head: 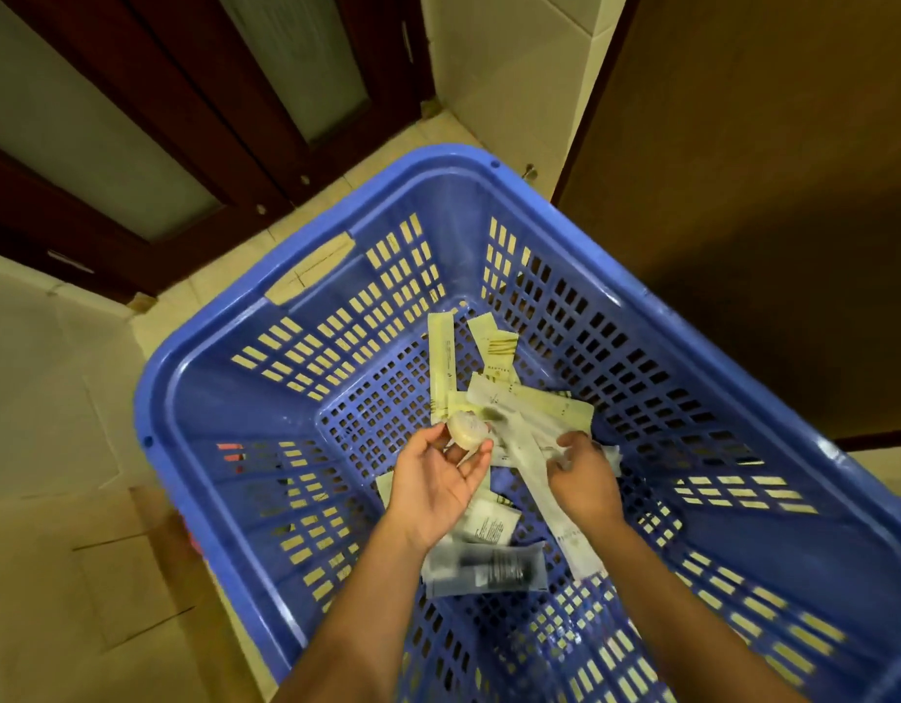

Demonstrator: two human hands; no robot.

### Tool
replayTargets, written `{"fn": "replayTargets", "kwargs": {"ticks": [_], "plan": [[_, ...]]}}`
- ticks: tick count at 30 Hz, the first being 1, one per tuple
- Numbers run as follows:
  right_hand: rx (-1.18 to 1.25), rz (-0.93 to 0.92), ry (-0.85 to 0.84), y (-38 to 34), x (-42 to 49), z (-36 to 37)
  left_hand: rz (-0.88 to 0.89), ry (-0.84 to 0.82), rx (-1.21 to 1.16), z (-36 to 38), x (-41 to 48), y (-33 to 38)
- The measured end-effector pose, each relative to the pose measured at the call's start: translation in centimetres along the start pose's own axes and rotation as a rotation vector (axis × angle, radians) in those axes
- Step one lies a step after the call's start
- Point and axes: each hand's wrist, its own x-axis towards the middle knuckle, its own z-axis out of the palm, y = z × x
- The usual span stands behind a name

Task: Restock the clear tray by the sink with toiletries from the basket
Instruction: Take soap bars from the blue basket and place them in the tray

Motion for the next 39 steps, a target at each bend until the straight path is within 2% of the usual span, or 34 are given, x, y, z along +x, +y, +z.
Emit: {"fn": "replayTargets", "kwargs": {"ticks": [4, 7, 15, 20, 22, 26, 28, 32, 36, 39], "plan": [[-0.097, 0.103, -0.109, 2.7, 1.4, 1.3, -0.052, 0.022, -0.005, -0.4, 2.3, -0.9], [-0.155, 0.079, -0.147, 3.9, 1.7, 2.0, -0.083, 0.099, 0.026, -1.0, 3.8, -1.5], [-0.203, 0.049, -0.14, 5.2, 2.5, 2.6, -0.053, 0.287, 0.312, -2.7, 5.9, -2.0], [-0.102, -0.007, -0.029, 3.9, 1.6, 1.9, -0.036, 0.374, 0.499, -3.4, 6.4, -2.6], [0.038, -0.009, -0.023, 2.7, 1.3, 1.8, -0.058, 0.348, 0.537, -3.1, 6.3, -3.4], [0.398, 0.065, -0.129, 0.9, 1.5, 1.6, -0.09, 0.291, 0.548, -1.9, 6.0, -5.2], [0.472, 0.086, -0.154, 0.7, 1.5, 1.3, -0.097, 0.238, 0.554, -1.4, 5.9, -5.9], [0.591, 0.124, -0.086, 0.7, 0.1, -0.9, -0.083, 0.161, 0.646, 0.3, 4.5, -6.3], [0.749, 0.06, 0.043, -0.9, -4.0, -5.1, -0.039, -0.08, 0.902, 3.2, 0.7, -5.6], [0.862, -0.052, 0.126, -3.1, -9.2, -8.8, 0.087, -0.274, 1.036, 6.0, -4.1, -4.5]]}}
